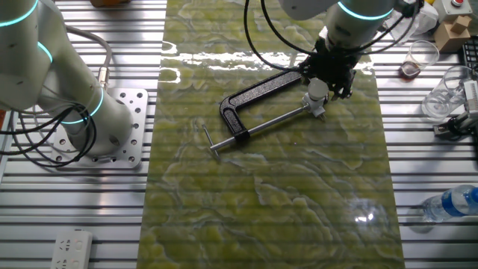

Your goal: Take out the light bulb by rotating it

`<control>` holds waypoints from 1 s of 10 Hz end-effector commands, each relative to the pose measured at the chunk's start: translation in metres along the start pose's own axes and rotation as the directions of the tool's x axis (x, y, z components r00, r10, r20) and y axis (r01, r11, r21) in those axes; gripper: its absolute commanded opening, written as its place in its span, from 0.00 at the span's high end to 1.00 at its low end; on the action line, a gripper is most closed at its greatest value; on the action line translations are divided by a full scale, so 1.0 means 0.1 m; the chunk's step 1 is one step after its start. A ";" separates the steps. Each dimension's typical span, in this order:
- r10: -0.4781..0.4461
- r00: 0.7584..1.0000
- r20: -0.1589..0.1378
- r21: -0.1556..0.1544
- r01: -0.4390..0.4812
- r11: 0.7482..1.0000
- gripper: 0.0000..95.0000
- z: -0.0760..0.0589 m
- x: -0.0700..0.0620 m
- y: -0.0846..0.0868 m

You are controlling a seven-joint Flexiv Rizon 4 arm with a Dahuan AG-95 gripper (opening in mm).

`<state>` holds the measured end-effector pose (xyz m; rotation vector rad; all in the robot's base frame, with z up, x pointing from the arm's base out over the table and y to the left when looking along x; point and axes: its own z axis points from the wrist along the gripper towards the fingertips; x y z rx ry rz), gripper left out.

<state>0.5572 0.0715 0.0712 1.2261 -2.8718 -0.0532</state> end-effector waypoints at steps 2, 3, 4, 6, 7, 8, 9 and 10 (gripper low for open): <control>0.412 0.911 0.016 -0.058 -0.411 0.910 0.20 -0.01 0.00 0.00; 0.436 0.900 0.015 -0.058 -0.435 0.899 0.20 -0.01 0.00 0.00; 0.469 0.883 0.014 -0.055 -0.468 0.882 0.20 -0.01 0.00 0.00; 0.501 0.866 0.013 -0.056 -0.499 0.865 0.20 -0.01 0.00 0.00; 0.514 0.857 0.014 -0.055 -0.513 0.857 0.20 -0.01 0.00 0.00; 0.536 0.844 0.013 -0.054 -0.534 0.844 0.20 -0.01 0.00 0.00; 0.546 0.838 0.013 -0.054 -0.544 0.837 0.20 -0.01 0.00 0.00; 0.557 0.830 0.012 -0.053 -0.556 0.830 0.20 -0.01 0.00 0.00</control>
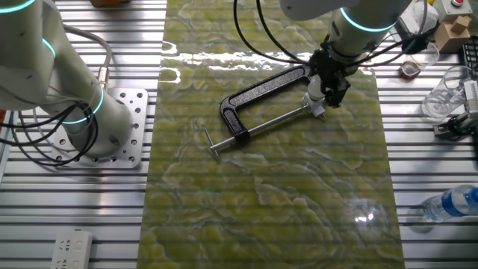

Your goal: Take out the light bulb by rotating it

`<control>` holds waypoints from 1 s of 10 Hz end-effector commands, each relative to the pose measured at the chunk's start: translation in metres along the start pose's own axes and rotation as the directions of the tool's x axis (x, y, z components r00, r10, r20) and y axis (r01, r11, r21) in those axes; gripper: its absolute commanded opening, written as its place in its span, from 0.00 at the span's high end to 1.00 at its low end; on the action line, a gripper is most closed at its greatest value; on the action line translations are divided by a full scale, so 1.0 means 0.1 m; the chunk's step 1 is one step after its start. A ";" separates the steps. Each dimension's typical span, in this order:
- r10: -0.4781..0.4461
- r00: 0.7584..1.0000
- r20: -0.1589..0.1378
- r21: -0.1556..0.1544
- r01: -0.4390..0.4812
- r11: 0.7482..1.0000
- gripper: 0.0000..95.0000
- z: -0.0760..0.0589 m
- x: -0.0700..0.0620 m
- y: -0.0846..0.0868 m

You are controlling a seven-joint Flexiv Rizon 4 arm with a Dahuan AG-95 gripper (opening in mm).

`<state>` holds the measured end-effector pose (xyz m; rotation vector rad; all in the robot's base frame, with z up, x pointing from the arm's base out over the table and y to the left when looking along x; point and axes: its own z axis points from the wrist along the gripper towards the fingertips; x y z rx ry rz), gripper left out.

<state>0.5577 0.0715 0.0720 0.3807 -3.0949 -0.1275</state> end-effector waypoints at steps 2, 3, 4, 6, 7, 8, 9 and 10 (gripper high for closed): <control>0.053 0.999 0.001 0.003 -0.053 0.999 0.20 0.01 0.00 -0.01; 0.059 0.998 0.001 0.003 -0.059 0.998 0.20 0.01 0.00 -0.01; 0.063 0.998 0.001 0.003 -0.063 0.998 0.20 0.01 0.00 -0.01; 0.074 0.997 -0.001 0.013 -0.074 0.997 0.40 0.02 0.00 -0.01; 0.075 0.997 -0.001 0.016 -0.075 0.997 0.80 0.02 0.00 -0.01; 0.076 0.997 -0.002 0.020 -0.076 0.997 1.00 0.02 0.00 -0.01; 0.076 0.997 -0.002 0.022 -0.076 0.997 1.00 0.02 0.00 -0.01; 0.075 0.997 -0.004 0.030 -0.074 0.997 1.00 0.02 0.00 -0.01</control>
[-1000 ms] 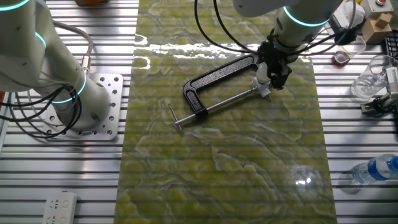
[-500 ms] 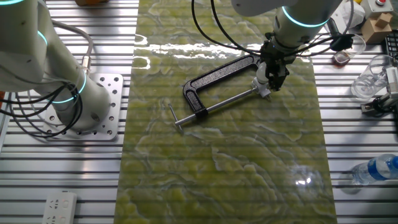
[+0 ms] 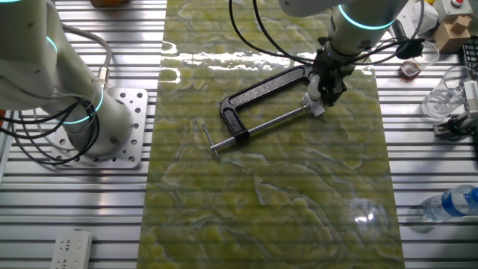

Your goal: Take out the light bulb by rotating it

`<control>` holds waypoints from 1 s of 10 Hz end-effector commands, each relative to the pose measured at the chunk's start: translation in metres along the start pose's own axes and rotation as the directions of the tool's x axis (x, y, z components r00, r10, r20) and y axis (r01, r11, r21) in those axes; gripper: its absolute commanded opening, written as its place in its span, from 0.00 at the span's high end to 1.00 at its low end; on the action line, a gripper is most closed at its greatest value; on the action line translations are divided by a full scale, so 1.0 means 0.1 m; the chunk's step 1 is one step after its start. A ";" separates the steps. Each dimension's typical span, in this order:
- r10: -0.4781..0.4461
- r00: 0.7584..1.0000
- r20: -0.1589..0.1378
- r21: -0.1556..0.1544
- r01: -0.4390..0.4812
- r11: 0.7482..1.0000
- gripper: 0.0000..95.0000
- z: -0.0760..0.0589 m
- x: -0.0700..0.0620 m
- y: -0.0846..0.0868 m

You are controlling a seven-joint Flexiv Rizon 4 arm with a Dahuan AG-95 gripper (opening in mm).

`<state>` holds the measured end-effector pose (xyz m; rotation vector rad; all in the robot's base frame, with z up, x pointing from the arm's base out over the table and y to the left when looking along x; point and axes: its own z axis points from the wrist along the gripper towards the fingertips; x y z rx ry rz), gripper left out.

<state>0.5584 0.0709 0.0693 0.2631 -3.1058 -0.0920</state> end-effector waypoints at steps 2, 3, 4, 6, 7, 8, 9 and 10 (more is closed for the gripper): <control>-0.037 0.999 -0.005 0.014 0.037 0.999 1.00 0.00 0.00 -0.01; -0.069 0.998 -0.005 0.017 0.069 0.997 1.00 0.00 0.00 -0.01; -0.115 0.993 -0.007 0.018 0.116 0.993 1.00 0.00 0.00 -0.01; -0.256 0.967 -0.010 0.019 0.256 0.966 1.00 0.00 0.01 -0.01; -0.317 0.948 -0.014 0.024 0.317 0.948 1.00 0.00 0.01 -0.01; -0.392 0.920 -0.017 0.023 0.392 0.920 1.00 0.00 0.01 -0.01; -0.482 0.876 -0.020 0.022 0.482 0.876 1.00 0.00 0.01 0.00; -0.559 0.829 -0.024 0.022 0.560 0.828 1.00 0.00 0.01 0.00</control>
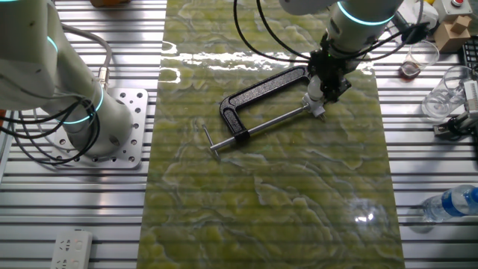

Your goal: Take out the light bulb by rotating it

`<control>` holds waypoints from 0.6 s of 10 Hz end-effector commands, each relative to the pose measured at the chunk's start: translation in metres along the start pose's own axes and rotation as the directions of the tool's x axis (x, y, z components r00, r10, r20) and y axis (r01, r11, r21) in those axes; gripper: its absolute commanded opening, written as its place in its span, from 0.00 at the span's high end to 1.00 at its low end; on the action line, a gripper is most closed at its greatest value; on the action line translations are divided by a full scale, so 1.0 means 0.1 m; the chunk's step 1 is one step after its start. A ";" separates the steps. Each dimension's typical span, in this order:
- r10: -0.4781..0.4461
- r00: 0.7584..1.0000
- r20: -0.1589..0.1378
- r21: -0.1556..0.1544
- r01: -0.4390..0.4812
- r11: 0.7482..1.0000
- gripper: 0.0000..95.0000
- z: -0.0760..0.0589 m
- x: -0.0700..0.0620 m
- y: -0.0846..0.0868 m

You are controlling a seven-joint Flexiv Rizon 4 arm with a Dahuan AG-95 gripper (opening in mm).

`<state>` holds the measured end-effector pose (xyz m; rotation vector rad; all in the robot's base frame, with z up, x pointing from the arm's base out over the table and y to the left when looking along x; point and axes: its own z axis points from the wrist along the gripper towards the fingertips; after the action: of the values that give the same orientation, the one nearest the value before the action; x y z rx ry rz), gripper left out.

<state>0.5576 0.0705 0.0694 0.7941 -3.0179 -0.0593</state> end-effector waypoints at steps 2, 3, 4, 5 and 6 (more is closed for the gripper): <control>-0.426 0.905 -0.007 0.003 0.426 0.905 1.00 0.00 0.00 0.00; -0.488 0.873 -0.008 0.002 0.488 0.873 1.00 0.00 0.00 0.00; -0.580 0.815 -0.006 0.000 0.580 0.815 1.00 0.00 0.00 0.00; -0.640 0.769 -0.007 -0.001 0.640 0.769 1.00 0.00 0.00 0.00; -0.656 0.754 -0.008 0.000 0.656 0.754 1.00 -0.01 0.00 0.00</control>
<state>0.5565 0.0711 0.0698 1.5542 -2.7116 -0.0609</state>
